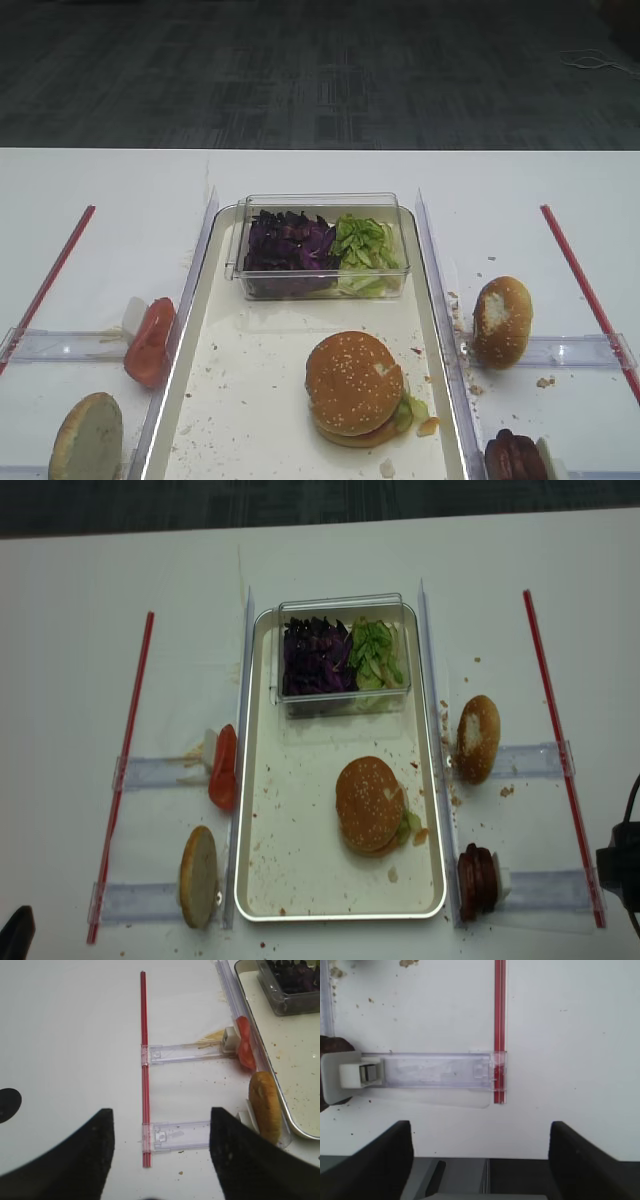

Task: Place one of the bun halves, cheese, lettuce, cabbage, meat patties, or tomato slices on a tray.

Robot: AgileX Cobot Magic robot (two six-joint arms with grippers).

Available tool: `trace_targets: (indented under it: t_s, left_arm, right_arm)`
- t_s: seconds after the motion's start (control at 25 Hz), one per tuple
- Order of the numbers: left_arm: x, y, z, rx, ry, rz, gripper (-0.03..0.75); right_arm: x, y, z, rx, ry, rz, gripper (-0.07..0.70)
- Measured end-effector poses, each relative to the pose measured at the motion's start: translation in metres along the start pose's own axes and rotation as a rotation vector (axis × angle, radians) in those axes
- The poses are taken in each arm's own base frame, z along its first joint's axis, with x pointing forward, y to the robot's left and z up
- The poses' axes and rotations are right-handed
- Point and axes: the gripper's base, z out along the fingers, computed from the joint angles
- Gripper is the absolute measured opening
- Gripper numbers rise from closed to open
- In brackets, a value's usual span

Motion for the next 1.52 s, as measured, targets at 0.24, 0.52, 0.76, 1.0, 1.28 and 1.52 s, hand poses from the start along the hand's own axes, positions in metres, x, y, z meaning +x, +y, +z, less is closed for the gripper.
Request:
trace_targets:
  t_s: [0.24,0.52,0.76,1.0,1.28,1.52]
  left_arm:
    - [0.000,0.000,0.000,0.000,0.000,0.000,0.420]
    - [0.000,0.000,0.000,0.000,0.000,0.000,0.420]
    - [0.000,0.000,0.000,0.000,0.000,0.000,0.420]
    - [0.000,0.000,0.000,0.000,0.000,0.000,0.420]
    - [0.000,0.000,0.000,0.000,0.000,0.000,0.420]
    - [0.000,0.000,0.000,0.000,0.000,0.000,0.420]
  right_arm:
    - [0.013,0.002,-0.018,0.008,-0.145,-0.018,0.590]
    - [0.035,0.005,-0.039,0.018,-0.328,-0.042,0.590]
    - [0.058,0.007,-0.053,0.028,-0.492,-0.059,0.590]
    - [0.080,0.009,-0.063,0.036,-0.645,-0.074,0.590]
    - [0.098,0.010,-0.068,0.044,-0.767,-0.087,0.590]
    - [0.099,0.010,-0.068,0.045,-0.767,-0.086,0.590]
